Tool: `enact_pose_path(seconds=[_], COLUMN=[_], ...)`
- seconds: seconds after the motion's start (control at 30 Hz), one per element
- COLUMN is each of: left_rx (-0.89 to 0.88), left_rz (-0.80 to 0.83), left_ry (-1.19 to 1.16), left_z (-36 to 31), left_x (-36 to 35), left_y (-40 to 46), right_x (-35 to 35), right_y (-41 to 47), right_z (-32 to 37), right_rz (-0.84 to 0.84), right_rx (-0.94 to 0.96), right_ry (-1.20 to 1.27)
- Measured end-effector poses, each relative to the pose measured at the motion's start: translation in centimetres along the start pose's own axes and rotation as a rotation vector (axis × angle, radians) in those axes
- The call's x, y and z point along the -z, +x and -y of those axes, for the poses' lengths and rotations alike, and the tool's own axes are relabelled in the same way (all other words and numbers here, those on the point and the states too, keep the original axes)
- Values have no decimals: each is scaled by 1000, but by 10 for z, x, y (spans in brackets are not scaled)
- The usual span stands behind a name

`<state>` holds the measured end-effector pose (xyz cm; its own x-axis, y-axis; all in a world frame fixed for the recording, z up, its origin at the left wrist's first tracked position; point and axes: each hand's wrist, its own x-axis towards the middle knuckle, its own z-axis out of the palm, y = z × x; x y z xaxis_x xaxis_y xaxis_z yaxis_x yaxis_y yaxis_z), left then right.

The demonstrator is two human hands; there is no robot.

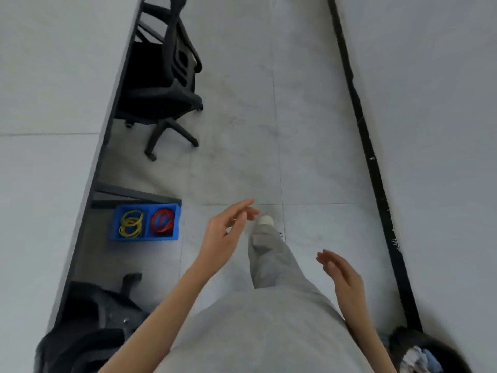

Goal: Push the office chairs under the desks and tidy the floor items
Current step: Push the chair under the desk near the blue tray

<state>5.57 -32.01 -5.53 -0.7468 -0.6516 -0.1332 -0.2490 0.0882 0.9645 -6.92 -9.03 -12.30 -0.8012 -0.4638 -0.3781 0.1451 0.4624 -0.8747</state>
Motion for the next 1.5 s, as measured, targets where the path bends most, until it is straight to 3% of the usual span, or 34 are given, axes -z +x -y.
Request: enact_pose_path(seconds=[0.2,0.43,0.6,0.73,1.07,1.2,1.37,1.5], left_rx=[52,258,350,336,164,183,356,538], left_rz=[-11,-208,-352,-376,-413,-609,-963,-1132], left_ry=[20,61,20,20,-17,-22,49,330], left_z=[-19,-6,12,11,-88,-93,-83,-84], left_x=[-15,14,30,39,71,89,97,100], left_y=[151,233,329,452,732,786,811,806], right_x=[0,-31,-56,-69,-76,-120,-224,-319], right_y=[162,340,465,563,746,840,925,935], right_z=[82,221,282,313,391,445,531,600], right_rz=[49,225,273,267,320,511,956,1313], right_rx=[29,244,305,276,175,238,471,728], right_ry=[21,-12,3,-55,-205,-309,-464,-580])
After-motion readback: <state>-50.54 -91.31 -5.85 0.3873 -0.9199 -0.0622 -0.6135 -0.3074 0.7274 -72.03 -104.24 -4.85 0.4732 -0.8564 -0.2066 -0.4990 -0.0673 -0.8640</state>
